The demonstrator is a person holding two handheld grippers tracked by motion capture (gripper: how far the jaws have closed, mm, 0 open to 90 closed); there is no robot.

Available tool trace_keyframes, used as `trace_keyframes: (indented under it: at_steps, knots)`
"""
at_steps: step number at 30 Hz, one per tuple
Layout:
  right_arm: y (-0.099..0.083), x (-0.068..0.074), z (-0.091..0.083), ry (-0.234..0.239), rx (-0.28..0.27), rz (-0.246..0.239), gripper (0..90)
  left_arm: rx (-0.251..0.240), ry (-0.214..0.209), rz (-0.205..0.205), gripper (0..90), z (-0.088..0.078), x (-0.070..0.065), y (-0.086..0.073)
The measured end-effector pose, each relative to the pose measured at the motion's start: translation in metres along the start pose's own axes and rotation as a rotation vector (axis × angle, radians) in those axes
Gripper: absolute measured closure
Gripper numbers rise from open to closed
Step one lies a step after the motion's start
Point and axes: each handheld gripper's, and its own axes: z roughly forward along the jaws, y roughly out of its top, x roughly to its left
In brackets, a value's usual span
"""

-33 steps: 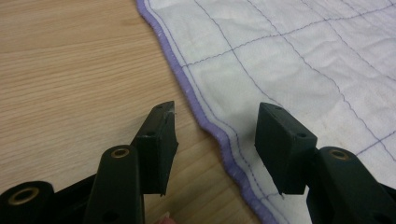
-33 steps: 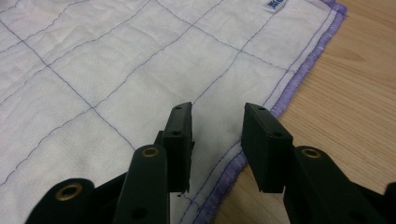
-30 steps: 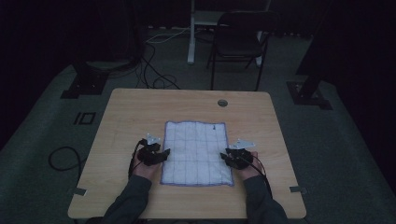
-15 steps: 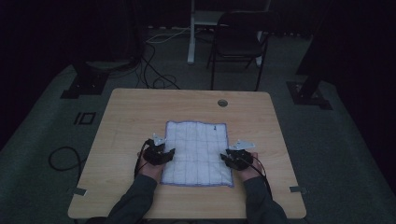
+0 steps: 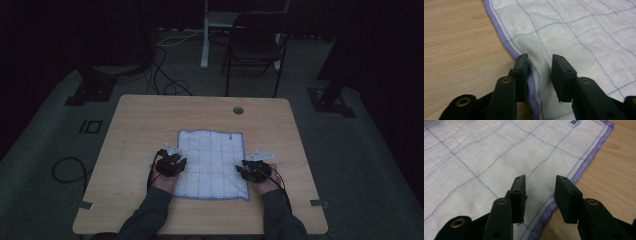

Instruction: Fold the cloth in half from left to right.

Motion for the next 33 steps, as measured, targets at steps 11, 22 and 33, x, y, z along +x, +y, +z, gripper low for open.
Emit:
trace_keyframes:
  at_steps: [11, 22, 33]
  knots:
    - [-0.001, -0.003, -0.014, 0.024, -0.050, 0.036, 64.6, 0.023, -0.045, -0.005, 85.7, -0.001, 0.004, 0.002]
    - [-0.004, 0.001, -0.022, 0.018, -0.055, 0.034, 65.7, 0.039, -0.037, -0.024, 85.7, -0.008, 0.020, -0.001]
    - [-0.006, 0.003, -0.029, 0.017, -0.069, 0.042, 65.6, 0.006, -0.052, -0.043, 85.9, -0.018, 0.023, 0.003]
